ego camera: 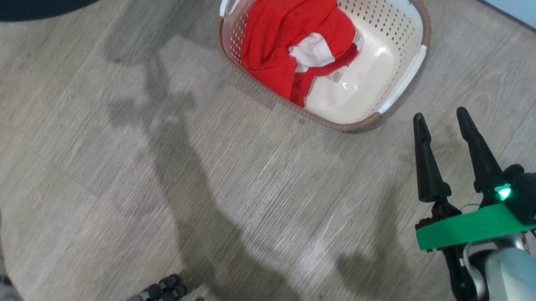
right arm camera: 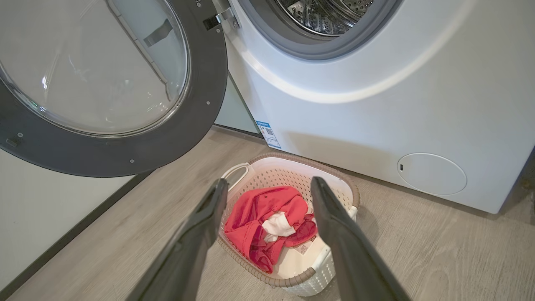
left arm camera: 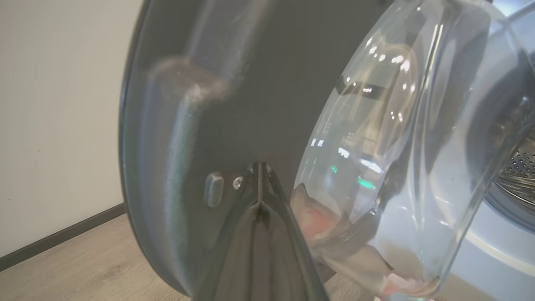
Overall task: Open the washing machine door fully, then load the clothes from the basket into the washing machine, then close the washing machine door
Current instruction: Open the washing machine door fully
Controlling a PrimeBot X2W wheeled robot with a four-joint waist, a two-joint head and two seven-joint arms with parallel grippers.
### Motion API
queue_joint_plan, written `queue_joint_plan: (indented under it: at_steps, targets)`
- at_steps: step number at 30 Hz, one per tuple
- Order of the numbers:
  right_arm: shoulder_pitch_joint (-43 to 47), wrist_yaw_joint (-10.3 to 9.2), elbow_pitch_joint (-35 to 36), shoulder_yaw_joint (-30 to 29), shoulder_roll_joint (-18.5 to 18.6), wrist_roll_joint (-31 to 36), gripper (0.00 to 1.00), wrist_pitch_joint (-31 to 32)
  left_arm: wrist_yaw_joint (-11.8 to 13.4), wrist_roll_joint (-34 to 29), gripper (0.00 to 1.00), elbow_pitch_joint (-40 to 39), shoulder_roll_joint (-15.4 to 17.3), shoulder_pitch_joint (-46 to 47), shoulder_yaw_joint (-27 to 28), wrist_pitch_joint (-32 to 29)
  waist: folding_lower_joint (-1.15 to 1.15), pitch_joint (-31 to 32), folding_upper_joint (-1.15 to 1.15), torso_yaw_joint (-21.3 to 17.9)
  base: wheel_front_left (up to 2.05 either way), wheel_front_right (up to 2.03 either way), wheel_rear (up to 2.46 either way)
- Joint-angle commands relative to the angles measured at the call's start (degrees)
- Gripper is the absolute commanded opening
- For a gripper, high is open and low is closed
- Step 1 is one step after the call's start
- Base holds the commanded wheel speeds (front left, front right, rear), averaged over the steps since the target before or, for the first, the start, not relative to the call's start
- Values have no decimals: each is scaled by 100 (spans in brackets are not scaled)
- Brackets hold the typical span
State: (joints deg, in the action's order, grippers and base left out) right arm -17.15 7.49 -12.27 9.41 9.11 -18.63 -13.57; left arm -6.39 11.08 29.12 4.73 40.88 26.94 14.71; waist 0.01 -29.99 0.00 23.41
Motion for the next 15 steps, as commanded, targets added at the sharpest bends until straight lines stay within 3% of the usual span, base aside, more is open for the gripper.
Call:
queue_joint_plan:
  at_steps: [1,10,15]
  targets:
    - [-49,0,214,142,-17,41,100,35,-13,-16,0,-114,360,105,208,29,-1,-48,0,6,0,0,0]
    - [-75,0,416,139,66,145,100,168,-85,-193,0,306,781,620,536,29,-1,-261,0,-7,0,0,0]
    - [-48,0,475,113,88,175,100,204,-98,-304,0,478,857,742,576,29,-1,-290,0,-12,0,0,0]
